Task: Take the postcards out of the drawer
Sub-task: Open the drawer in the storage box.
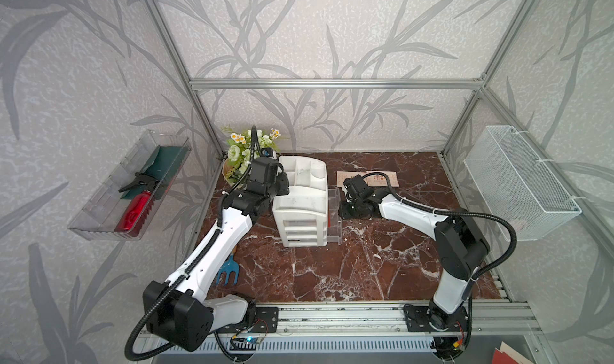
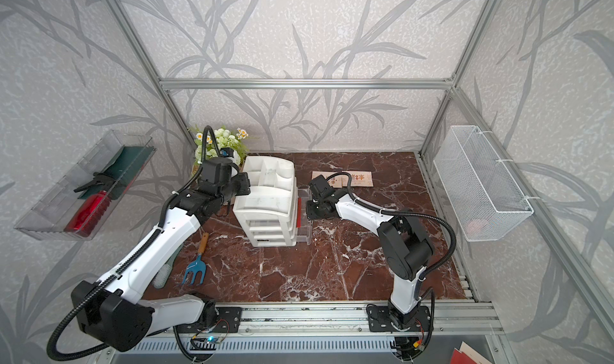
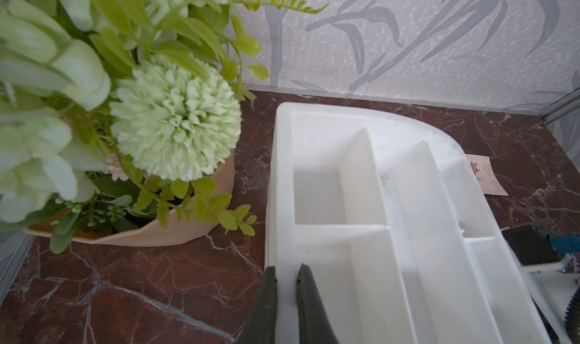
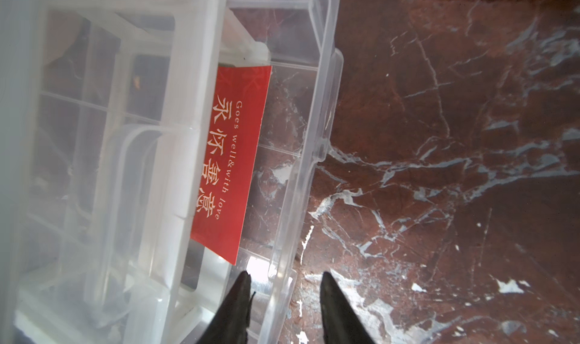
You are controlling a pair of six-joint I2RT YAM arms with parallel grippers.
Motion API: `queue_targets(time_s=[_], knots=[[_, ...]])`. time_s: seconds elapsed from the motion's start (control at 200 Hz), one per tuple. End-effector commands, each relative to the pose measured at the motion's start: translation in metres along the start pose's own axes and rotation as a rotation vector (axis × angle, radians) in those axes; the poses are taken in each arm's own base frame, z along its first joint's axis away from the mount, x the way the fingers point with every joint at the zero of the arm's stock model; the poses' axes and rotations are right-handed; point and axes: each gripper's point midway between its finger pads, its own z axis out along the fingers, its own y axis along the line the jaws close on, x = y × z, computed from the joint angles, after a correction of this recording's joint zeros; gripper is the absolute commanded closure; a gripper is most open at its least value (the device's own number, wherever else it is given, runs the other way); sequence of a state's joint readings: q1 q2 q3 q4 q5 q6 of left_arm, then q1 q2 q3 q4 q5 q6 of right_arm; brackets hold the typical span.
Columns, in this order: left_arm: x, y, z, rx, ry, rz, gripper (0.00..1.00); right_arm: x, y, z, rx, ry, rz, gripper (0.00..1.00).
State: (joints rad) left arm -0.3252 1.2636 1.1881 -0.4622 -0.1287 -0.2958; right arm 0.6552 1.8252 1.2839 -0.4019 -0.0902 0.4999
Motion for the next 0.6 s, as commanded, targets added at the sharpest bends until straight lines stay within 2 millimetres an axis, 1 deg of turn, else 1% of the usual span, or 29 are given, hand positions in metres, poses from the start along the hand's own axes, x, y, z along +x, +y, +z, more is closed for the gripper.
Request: queue_targets(time_s=[0.0,0.2,0.47,0.595], knots=[[0.065,0.02,0.01,-0.068,0.224,0.078,1.0,-0.003,0.003,0.003,0.017,0.002,-0.006,0.65],[0.065,0.021,0.008,-0.071,0.222,0.08,1.0,-0.003,0.004,0.01,0.022,0.011,0.0,0.75],[0.063,0.023,0.005,-0.082,0.222,0.088,1.0,-0.004,0.005,0.014,0.026,0.018,0.011,0.81],[0.063,0.022,0.005,-0.078,0.222,0.084,1.0,-0.003,0.004,0.015,0.035,0.031,0.012,0.86]])
